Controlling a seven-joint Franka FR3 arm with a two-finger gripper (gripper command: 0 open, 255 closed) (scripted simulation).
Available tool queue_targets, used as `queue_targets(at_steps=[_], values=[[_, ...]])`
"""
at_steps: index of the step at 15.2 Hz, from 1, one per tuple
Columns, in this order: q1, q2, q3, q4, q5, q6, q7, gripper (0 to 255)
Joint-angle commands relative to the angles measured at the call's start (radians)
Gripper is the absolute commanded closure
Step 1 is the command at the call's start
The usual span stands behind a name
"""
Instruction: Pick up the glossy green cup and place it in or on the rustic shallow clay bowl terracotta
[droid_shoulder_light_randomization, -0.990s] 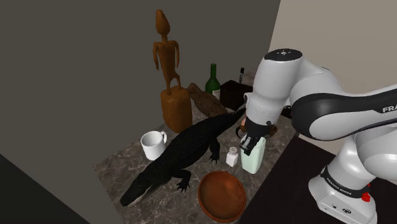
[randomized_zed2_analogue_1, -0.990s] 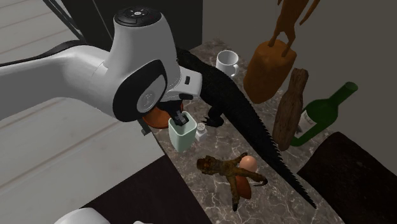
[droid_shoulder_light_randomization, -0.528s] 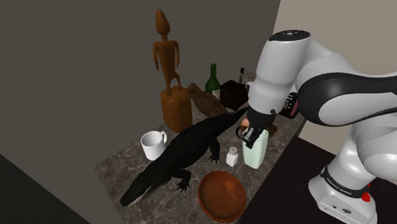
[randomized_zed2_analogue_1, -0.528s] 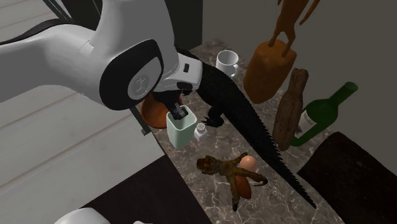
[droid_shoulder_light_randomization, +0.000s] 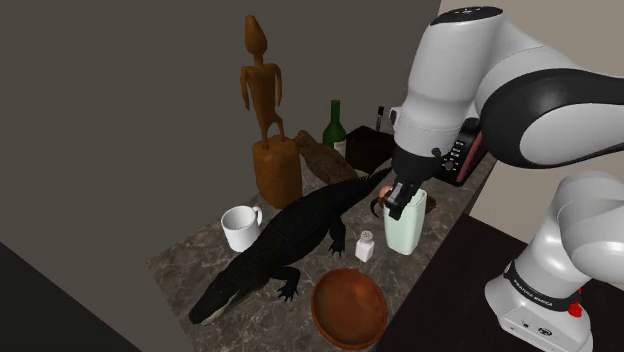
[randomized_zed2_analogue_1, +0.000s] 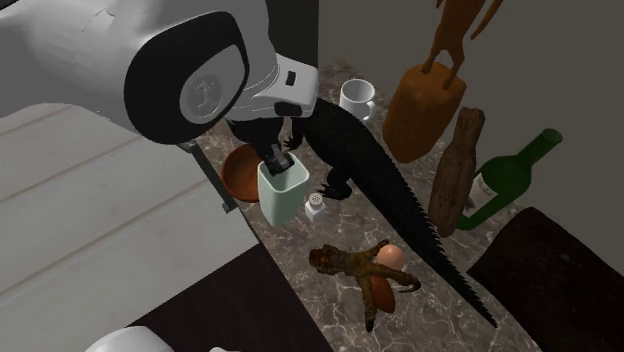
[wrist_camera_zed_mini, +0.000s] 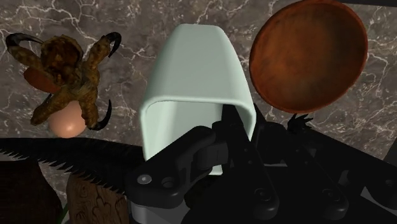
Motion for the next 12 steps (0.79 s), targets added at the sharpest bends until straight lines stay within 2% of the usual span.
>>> queue_targets(at_steps=[1, 2, 7, 12], values=[[-0.001, -0.006, -0.007, 0.022, -0.004, -0.028, 0.0, 255], [-0.002, -0.006, -0.009, 0.031, -0.006, -0.037, 0.0, 255], [-0.011, 0.12, 0.093, 0.195, -0.003, -0.061, 0.115, 255], [-0.035, 0.266, 0.203, 0.381, -0.036, -0.093, 0.24, 255]])
